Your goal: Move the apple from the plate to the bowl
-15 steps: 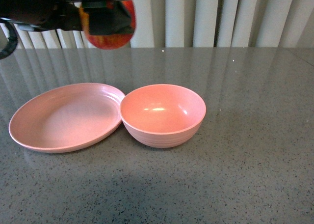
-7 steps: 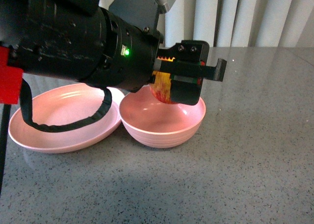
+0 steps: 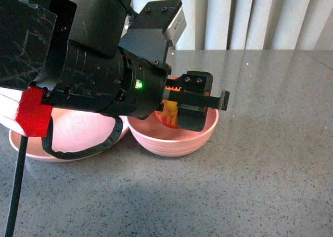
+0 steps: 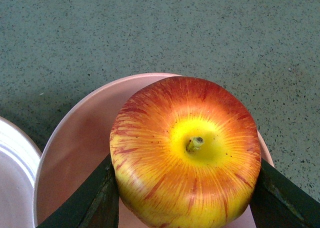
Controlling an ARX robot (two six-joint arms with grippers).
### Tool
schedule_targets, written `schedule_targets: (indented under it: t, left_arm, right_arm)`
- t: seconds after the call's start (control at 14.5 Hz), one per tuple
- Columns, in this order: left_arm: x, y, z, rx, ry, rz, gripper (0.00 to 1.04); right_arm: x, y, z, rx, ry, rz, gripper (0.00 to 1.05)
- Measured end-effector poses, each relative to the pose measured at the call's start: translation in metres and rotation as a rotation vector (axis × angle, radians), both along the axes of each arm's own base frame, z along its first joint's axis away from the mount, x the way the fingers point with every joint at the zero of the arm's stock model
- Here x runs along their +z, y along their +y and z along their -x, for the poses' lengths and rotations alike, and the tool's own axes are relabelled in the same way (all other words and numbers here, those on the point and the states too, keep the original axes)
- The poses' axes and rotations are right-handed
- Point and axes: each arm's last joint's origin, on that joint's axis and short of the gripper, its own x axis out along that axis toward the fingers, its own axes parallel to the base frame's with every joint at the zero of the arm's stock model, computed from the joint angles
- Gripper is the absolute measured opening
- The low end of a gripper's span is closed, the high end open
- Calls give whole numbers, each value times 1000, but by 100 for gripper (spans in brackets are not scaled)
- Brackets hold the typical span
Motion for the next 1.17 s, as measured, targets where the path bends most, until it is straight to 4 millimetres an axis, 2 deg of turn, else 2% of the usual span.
schedule_targets:
  t: [0.48,0.55,0.76,0.83,0.96,1.17]
  left_arm:
    - [-4,1,-3,24,15,-9,64]
    - [-4,1,-3,25,17,-7,71]
    - [-3,1,-3,26,16,-7,100]
    - [-2,2,-3,32,14,-6,98]
    - [7,4,-2,33,-12,8,98]
    - [45,12,5,69,-135,55,98]
  right_arm:
    - [0,0,0,0,0,0,98]
    - [0,0,0,0,0,0,98]
    - [0,0,0,0,0,0,98]
    - [0,0,0,0,0,0,98]
    - [0,0,0,0,0,0,98]
    - [0,0,0,0,0,0,98]
